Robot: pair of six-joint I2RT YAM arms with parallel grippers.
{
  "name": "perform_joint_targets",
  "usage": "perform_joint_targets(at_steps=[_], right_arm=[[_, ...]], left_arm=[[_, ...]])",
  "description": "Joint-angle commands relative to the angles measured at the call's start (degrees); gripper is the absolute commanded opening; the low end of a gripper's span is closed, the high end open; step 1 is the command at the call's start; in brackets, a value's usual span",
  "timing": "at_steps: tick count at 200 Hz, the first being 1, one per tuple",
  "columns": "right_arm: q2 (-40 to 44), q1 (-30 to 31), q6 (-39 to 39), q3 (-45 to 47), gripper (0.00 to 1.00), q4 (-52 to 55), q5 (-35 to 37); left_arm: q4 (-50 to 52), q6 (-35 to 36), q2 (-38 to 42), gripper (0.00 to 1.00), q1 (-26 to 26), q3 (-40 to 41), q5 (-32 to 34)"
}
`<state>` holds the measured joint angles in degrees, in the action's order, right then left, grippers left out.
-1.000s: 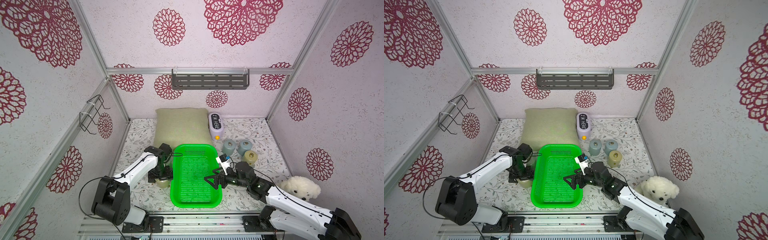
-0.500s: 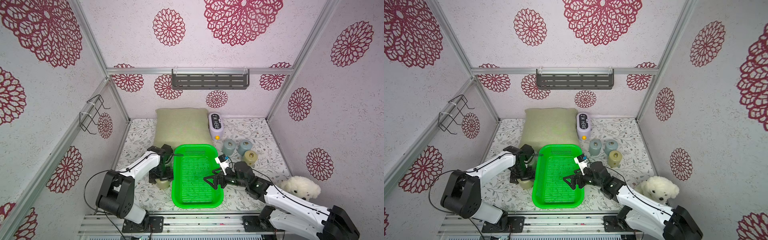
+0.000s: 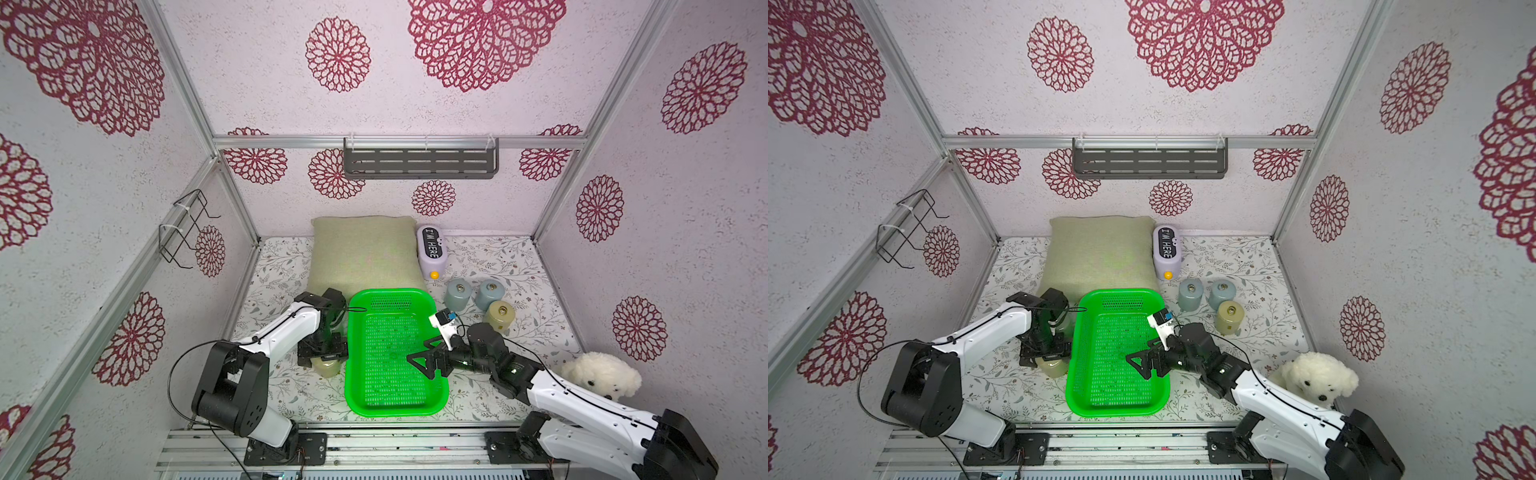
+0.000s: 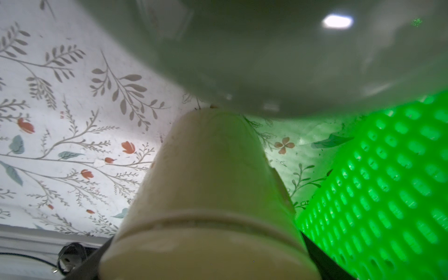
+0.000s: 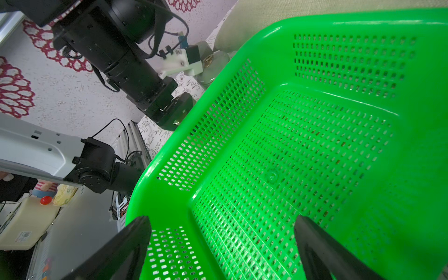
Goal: Take the tea canister out of the basket
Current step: Place the tea canister at the center of the board.
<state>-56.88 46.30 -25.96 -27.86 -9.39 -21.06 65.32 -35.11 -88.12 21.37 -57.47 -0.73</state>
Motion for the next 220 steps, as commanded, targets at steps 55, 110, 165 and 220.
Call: perform_joint_targets(at_steps=[55, 110, 165, 220], right_arm=[[0.18, 0.34, 0.91, -2.38, 0.99, -2.39, -0.47], [0.8, 0.37, 1.08, -3.67, 0.99, -0.78, 2.29], [4.25, 0.1, 3.56, -5.11, 0.99, 3.0, 15.0], [8.51, -2.62, 7.68, -5.37, 0.99, 3.12, 38.28]], left_arm=[[1.8, -0.52, 2.41, 1.0, -0.39, -0.79, 0.44], [6.32, -0.89, 8.68, 0.97, -0.48, -3.81, 2.81], [6.91, -0.27, 16.38, 0.97, -0.6, -10.67, 6.61], [-4.39, -2.04, 18.32, 0.97, -0.78, -13.04, 11.08]])
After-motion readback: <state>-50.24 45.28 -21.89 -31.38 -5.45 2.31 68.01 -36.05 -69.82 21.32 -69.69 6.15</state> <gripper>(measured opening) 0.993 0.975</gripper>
